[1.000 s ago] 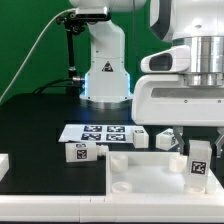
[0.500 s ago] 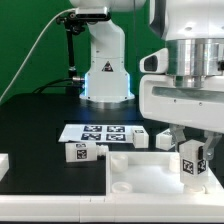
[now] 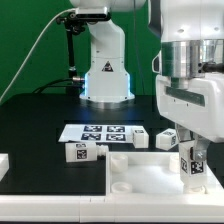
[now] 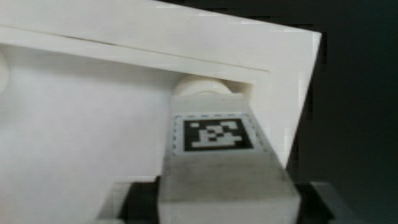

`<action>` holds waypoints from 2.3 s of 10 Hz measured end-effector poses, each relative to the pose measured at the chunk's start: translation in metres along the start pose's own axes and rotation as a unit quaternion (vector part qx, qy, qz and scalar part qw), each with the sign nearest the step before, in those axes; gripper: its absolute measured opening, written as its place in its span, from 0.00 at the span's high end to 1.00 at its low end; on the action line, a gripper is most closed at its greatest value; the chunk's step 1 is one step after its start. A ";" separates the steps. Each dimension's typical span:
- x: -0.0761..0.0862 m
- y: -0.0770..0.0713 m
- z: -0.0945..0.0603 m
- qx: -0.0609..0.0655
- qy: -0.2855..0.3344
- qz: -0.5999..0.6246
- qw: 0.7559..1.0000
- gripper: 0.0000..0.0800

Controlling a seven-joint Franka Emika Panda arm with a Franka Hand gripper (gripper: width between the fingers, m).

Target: Assemble one leg

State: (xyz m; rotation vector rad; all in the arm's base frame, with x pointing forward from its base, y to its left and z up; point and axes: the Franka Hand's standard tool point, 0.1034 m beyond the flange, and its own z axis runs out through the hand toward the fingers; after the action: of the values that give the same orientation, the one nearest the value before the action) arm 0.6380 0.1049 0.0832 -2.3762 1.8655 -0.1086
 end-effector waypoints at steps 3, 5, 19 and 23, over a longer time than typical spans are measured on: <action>-0.007 0.002 0.001 -0.013 0.015 -0.260 0.965 0.27; -0.004 0.002 0.001 -0.013 0.015 -0.324 0.946 0.19; -0.013 -0.004 -0.001 -0.022 0.017 -0.534 0.845 0.47; -0.010 -0.003 0.000 -0.019 0.019 -0.424 0.905 0.64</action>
Offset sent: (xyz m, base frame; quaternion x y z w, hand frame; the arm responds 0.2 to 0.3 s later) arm -0.0030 0.0008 0.0072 0.0145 -0.0366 -0.3877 0.9209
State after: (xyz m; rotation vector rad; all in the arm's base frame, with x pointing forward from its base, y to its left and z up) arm 0.6385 0.1157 0.0840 -3.0319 0.7068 -0.1895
